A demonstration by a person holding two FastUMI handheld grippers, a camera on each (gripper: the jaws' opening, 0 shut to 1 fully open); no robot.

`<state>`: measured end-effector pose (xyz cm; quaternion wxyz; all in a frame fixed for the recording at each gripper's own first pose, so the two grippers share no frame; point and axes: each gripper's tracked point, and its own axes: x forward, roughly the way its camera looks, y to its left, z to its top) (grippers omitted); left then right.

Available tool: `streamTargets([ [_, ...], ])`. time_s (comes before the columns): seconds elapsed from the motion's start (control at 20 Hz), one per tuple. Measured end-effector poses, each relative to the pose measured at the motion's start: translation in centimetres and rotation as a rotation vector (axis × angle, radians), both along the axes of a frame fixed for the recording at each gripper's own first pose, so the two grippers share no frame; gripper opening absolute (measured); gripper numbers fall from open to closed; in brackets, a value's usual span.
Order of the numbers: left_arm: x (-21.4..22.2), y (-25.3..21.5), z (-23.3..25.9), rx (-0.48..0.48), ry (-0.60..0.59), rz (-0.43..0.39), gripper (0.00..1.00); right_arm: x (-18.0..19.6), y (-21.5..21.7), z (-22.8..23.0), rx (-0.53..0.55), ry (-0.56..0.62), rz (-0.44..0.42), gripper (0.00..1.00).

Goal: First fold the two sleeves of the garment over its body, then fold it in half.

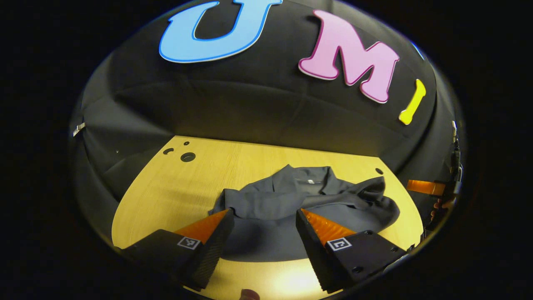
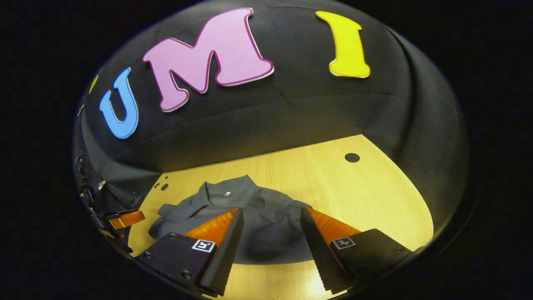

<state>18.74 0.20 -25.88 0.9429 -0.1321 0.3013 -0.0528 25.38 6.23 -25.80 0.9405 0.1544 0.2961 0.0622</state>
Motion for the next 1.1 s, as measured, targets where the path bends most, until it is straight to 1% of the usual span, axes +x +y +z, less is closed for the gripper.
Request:
streamTargets([
  [0.15,-3.9,-0.9,0.8,-0.027,0.007,-0.023,0.95,-3.8,-0.4,2.1,-0.011,-0.035,0.006,0.88],
  [0.25,-6.3,-1.2,1.3,-0.039,0.008,-0.029,0.95,-6.4,0.1,2.9,-0.022,-0.046,0.035,0.89],
  [0.45,-11.0,-1.8,2.1,-0.019,0.012,-0.074,0.94,-10.9,1.0,3.5,-0.028,-0.058,0.061,0.90],
  [0.65,-15.2,-2.8,2.2,-0.023,0.042,-0.102,0.94,-15.3,2.2,2.9,-0.010,-0.040,0.054,0.91],
  [0.75,-16.8,-3.1,1.7,-0.028,0.054,-0.093,0.95,-17.2,3.2,2.0,0.008,-0.007,0.074,0.91],
  [0.95,-18.5,-3.1,-0.4,-0.045,0.135,-0.070,0.95,-17.3,3.2,0.7,0.016,0.033,0.085,0.92],
  [1.1,-18.1,-2.4,-0.5,-0.025,0.134,-0.053,0.94,-16.5,2.7,0.9,0.007,0.028,0.080,0.91],
])
